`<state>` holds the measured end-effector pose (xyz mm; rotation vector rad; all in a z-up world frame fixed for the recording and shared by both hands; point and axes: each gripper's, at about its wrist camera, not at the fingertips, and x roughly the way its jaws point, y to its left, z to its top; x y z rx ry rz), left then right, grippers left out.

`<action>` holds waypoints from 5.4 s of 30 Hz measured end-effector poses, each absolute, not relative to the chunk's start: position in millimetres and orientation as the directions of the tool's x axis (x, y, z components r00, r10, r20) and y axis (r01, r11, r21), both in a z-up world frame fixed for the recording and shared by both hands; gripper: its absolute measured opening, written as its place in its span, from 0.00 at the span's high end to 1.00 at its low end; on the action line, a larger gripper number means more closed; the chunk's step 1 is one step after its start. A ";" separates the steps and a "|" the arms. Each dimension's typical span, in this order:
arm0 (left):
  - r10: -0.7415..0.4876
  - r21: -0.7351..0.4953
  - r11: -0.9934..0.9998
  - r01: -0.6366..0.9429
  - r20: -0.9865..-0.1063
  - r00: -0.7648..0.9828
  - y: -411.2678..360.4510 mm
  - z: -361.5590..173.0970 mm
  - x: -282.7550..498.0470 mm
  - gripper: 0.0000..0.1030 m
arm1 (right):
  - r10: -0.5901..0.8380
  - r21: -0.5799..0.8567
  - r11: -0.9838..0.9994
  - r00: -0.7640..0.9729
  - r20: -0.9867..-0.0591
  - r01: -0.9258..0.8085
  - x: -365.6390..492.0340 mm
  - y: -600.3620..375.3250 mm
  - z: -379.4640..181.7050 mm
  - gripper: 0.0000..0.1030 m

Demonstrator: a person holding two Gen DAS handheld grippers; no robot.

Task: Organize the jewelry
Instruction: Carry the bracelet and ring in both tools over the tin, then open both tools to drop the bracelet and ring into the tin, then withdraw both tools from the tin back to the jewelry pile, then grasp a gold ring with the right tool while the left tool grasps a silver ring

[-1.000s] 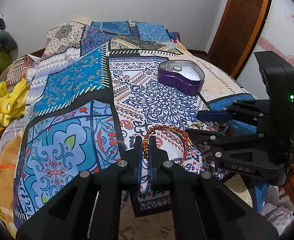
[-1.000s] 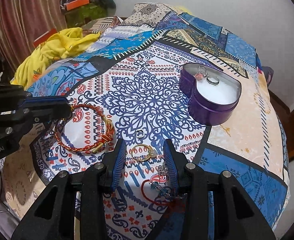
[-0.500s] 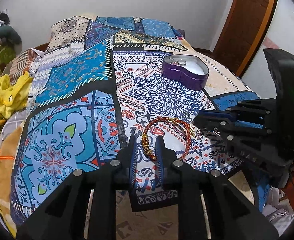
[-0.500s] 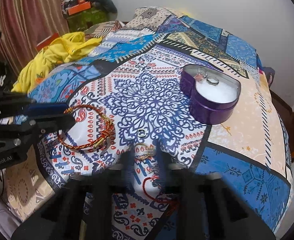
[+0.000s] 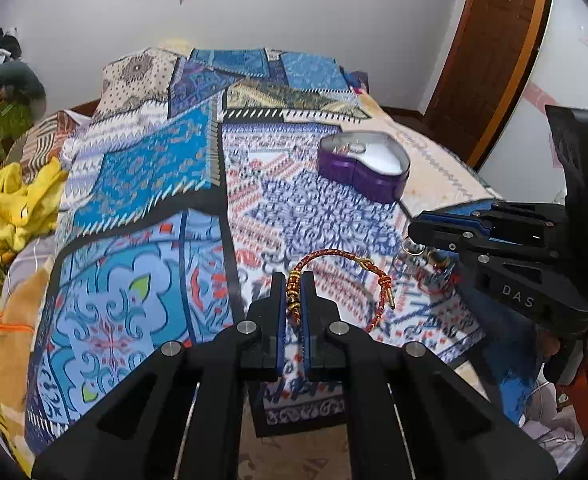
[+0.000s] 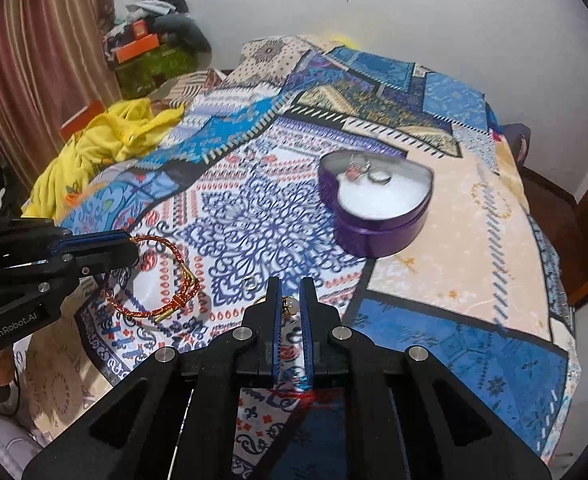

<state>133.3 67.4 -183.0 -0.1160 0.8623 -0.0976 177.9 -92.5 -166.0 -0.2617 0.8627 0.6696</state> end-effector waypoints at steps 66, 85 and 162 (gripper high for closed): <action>-0.178 -0.065 0.978 0.199 -0.762 0.622 6.2 -190.2 303.1 0.95 | 0.477 0.185 0.820 0.468 -0.744 -0.541 285.1 -119.5 -165.4 0.92; -0.197 -0.086 0.976 0.202 -0.748 0.634 11.5 -170.8 284.8 0.94 | 0.464 0.174 0.823 0.464 -0.755 -0.540 275.4 -122.3 -149.5 0.91; -0.227 -0.141 0.969 0.201 -0.826 0.516 17.4 -216.4 188.1 0.73 | 0.408 0.074 0.817 0.483 -0.775 -0.572 175.7 -132.0 -185.4 0.84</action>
